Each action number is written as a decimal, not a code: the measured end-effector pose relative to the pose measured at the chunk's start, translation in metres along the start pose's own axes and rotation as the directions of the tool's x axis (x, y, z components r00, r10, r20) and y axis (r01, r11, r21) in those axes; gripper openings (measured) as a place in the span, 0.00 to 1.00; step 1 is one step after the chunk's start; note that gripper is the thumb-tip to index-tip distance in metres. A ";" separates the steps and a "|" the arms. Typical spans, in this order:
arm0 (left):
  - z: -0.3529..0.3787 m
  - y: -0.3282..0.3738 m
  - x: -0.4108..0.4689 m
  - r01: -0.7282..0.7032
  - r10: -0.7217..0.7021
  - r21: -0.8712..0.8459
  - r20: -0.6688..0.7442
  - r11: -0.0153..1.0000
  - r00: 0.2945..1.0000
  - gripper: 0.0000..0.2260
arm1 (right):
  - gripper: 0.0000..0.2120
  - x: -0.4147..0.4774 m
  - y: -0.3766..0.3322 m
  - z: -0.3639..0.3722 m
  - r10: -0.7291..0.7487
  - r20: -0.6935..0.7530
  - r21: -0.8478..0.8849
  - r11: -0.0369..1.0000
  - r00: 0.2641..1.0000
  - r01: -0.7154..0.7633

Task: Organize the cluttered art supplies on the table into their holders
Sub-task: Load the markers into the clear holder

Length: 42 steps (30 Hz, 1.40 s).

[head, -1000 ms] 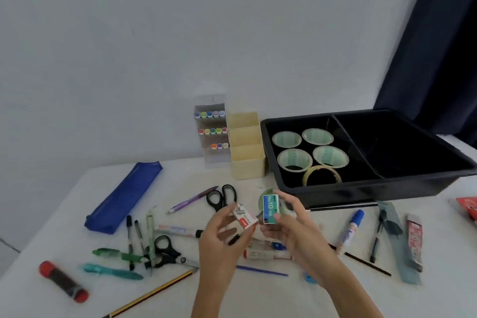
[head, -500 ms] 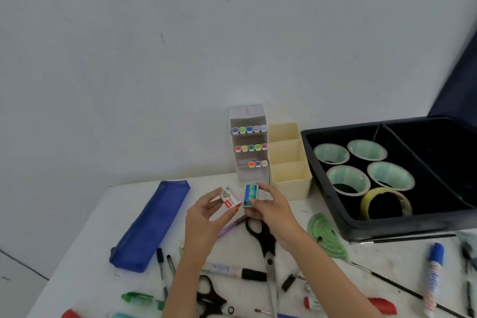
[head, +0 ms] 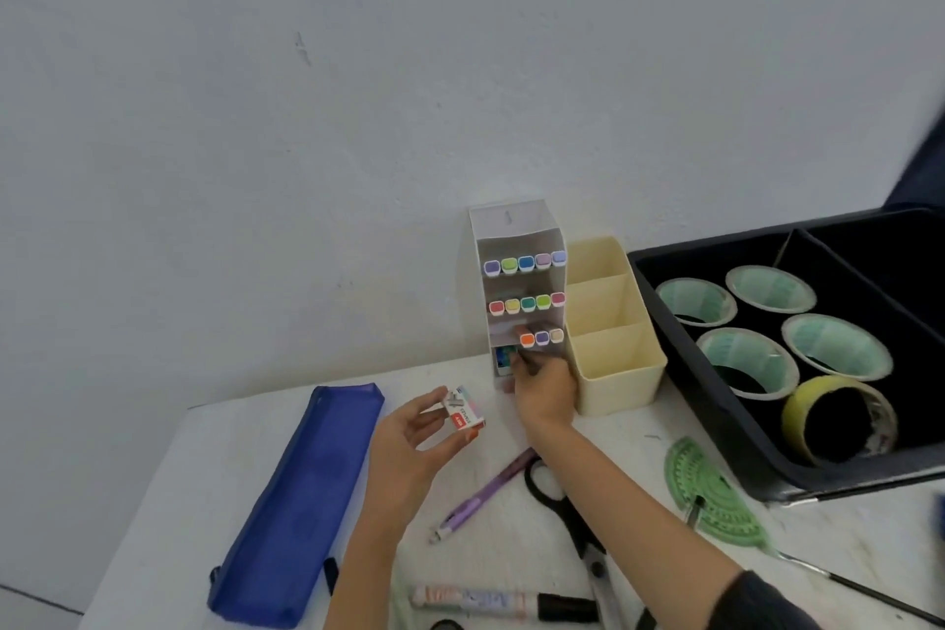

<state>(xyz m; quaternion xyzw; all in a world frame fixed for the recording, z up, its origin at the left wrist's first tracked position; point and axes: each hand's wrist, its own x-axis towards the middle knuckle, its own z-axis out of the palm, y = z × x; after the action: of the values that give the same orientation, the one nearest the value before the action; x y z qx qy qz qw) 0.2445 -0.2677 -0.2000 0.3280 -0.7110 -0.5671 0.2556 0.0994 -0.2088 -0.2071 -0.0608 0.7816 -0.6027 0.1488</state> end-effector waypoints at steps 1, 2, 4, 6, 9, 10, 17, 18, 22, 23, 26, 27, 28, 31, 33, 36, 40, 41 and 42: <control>0.001 -0.001 0.002 -0.001 0.001 -0.004 -0.001 1.000 1.000 0.23 | 0.09 -0.001 0.001 0.000 -0.025 -0.012 -0.031 0.999 1.000 0.025; 0.001 -0.001 0.004 -0.002 0.002 -0.012 0.002 1.000 1.000 0.23 | 0.09 0.000 0.002 0.000 -0.050 -0.016 -0.059 0.997 0.999 0.049; 0.003 0.001 0.008 -0.011 0.012 -0.033 0.021 0.999 1.000 0.24 | 0.10 0.001 0.001 -0.002 -0.076 0.013 -0.109 0.991 0.997 0.077; 0.006 0.003 0.010 -0.031 0.034 -0.050 0.054 0.998 0.998 0.24 | 0.12 -0.002 -0.002 -0.006 -0.088 0.075 -0.144 0.985 0.993 0.098; 0.011 0.005 0.013 -0.051 0.057 -0.076 0.080 0.996 0.995 0.26 | 0.09 -0.021 -0.002 -0.018 -0.128 0.076 -0.039 0.991 0.989 0.131; 0.016 0.006 0.013 -0.058 0.065 -0.079 0.088 0.995 0.994 0.26 | 0.07 -0.030 -0.001 -0.024 -0.114 0.093 0.033 0.993 0.989 0.111; 0.036 0.012 0.011 -0.124 0.131 -0.053 0.167 0.991 0.977 0.24 | 0.10 -0.055 0.005 -0.039 0.022 0.123 0.367 0.928 0.992 -0.066; 0.038 0.013 0.011 -0.124 0.128 -0.041 0.154 0.991 0.980 0.23 | 0.09 -0.055 0.004 -0.037 0.018 0.043 0.413 0.910 0.999 -0.034; 0.048 0.013 0.011 0.013 0.000 -0.095 0.141 0.995 0.990 0.20 | 0.09 -0.047 0.002 -0.020 0.020 -0.260 0.408 0.909 0.965 0.091; 0.051 0.010 0.011 0.045 -0.024 -0.125 0.165 0.991 0.986 0.19 | 0.08 -0.044 0.001 -0.016 0.012 -0.298 0.376 0.921 0.954 0.105; 0.053 0.002 0.009 0.065 -0.040 -0.166 0.155 0.984 0.987 0.18 | 0.04 -0.030 0.003 -0.004 -0.023 -0.301 0.275 0.955 0.953 0.110; 0.054 0.000 0.009 0.065 -0.040 -0.168 0.143 0.984 0.989 0.18 | 0.06 -0.024 0.006 0.000 -0.033 -0.289 0.240 0.965 0.957 0.105; 0.054 0.000 0.010 0.067 -0.043 -0.164 0.141 0.984 0.989 0.17 | 0.06 -0.017 0.007 0.004 -0.032 -0.274 0.211 0.973 0.961 0.092; 0.055 0.003 0.011 0.050 -0.030 -0.128 0.154 0.990 0.988 0.17 | 0.07 -0.005 0.009 0.010 -0.021 -0.233 0.143 0.988 0.972 0.056; 0.057 0.006 0.012 0.055 -0.035 -0.122 0.158 0.991 0.987 0.17 | 0.08 -0.002 0.009 0.009 -0.030 -0.211 0.066 0.997 0.977 0.044; 0.058 0.006 0.012 0.068 -0.048 -0.127 0.158 0.990 0.986 0.17 | 0.11 0.001 0.010 0.007 -0.034 -0.167 -0.057 0.998 0.985 0.025; 0.054 0.007 0.013 0.109 -0.094 -0.083 0.167 0.991 0.981 0.17 | 0.10 -0.002 0.002 0.001 -0.046 -0.054 -0.134 0.990 0.997 0.038; 0.052 0.010 0.013 0.113 -0.102 -0.051 0.180 0.992 0.978 0.17 | 0.10 -0.007 0.000 -0.003 -0.067 -0.033 -0.139 0.988 0.997 0.062; 0.052 0.015 0.012 0.117 -0.112 -0.019 0.186 0.993 0.976 0.17 | 0.08 -0.013 -0.003 -0.008 -0.087 -0.017 -0.121 0.989 0.996 0.085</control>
<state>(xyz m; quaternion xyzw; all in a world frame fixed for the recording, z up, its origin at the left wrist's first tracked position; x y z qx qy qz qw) 0.1958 -0.2417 -0.1970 0.3105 -0.7031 -0.6193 0.1604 0.1093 -0.1983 -0.2007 -0.0966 0.8148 -0.5609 0.1101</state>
